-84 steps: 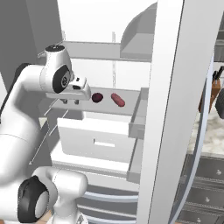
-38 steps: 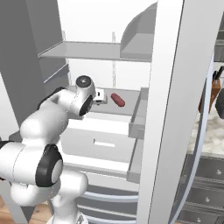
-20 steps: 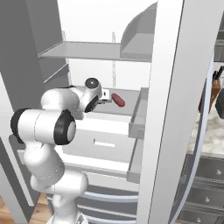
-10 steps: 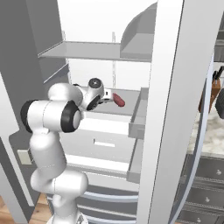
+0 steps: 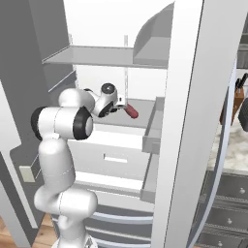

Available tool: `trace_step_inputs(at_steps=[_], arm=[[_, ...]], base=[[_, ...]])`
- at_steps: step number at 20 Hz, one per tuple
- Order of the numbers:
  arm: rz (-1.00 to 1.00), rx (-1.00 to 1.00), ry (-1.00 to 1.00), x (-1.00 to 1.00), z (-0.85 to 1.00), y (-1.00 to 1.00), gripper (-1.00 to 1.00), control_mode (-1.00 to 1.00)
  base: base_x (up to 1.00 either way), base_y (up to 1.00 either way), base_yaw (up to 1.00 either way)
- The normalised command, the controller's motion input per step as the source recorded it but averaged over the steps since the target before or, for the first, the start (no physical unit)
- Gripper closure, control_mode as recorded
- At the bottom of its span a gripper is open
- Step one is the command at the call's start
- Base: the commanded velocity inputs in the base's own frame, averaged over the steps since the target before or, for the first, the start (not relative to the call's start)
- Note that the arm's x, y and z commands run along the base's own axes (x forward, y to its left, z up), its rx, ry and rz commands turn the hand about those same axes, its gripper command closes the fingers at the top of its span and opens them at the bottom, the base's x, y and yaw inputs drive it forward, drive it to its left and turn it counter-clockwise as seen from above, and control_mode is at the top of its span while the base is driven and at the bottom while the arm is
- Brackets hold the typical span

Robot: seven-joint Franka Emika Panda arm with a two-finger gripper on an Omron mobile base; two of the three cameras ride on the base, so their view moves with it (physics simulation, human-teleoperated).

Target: Move the salami and potato from the second highest shelf to the top shelf to make space. Then, place the pitcher from the counter on the cleared second highest shelf.

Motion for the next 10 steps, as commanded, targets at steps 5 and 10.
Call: trace_step_inputs(at_steps=[5,10], arm=[[0.0,0.0,-0.01,0.13,-0.16,0.0,1.0,-1.0],[0.0,0.0,0.0,-0.33,-0.13,0.0,1.0,-1.0]], base=[[0.0,0.0,0.0],[0.0,0.0,0.0]])
